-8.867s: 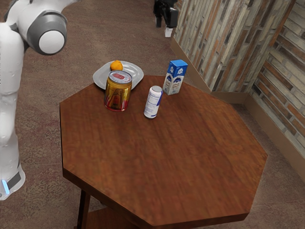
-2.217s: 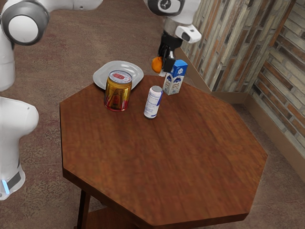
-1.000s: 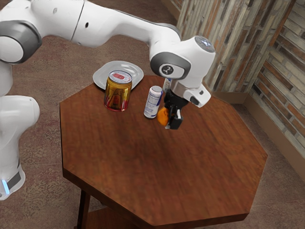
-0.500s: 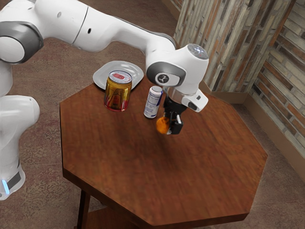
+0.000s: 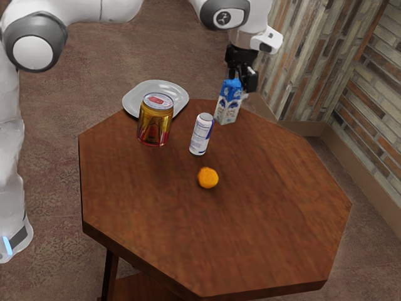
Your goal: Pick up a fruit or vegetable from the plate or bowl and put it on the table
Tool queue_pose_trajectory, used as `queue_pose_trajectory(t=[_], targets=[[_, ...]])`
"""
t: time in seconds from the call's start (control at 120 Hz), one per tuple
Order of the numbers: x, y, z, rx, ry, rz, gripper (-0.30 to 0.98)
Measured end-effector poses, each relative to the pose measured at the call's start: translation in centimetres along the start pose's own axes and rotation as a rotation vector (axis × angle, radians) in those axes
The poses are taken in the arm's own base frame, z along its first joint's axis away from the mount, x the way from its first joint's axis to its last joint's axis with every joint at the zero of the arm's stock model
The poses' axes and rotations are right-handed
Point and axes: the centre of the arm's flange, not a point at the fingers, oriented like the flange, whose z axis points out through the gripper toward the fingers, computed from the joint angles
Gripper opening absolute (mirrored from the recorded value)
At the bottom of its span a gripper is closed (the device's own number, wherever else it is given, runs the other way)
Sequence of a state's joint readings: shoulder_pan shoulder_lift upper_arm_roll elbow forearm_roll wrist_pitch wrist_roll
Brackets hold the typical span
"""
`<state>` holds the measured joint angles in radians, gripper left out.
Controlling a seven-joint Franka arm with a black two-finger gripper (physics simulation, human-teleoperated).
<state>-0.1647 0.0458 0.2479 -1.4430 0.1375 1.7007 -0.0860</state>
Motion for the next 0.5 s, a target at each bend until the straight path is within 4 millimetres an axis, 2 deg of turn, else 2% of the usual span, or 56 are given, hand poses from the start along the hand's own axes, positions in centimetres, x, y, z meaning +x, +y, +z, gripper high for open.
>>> queue_pose_trajectory(t=[0.067, 0.133, 0.158, 0.233, 0.267, 0.317, 0.383, 0.442, 0.5], targets=[[-0.3, -3.1, -1.2, 0.021, -0.025, -0.044, 0.66], [-0.7, -5.2, -2.6, 0.032, -0.037, -0.074, 0.66], [-1.0, -6.1, -4.4, 0.034, -0.019, -0.085, 0.66], [-2.7, -9.1, -11.7, 0.053, 0.057, -0.128, 0.66], [-3.3, -10.3, -13.2, 0.062, 0.065, -0.144, 0.66], [-4.0, -11.8, -14.0, 0.073, 0.056, -0.164, 0.66], [-4.5, -13.2, -13.8, 0.066, 0.024, -0.179, 0.66], [-2.7, -13.9, -7.5, 0.014, -0.103, -0.194, 0.66], [-2.1, -14.7, -4.6, -0.038, -0.161, -0.203, 0.66]])
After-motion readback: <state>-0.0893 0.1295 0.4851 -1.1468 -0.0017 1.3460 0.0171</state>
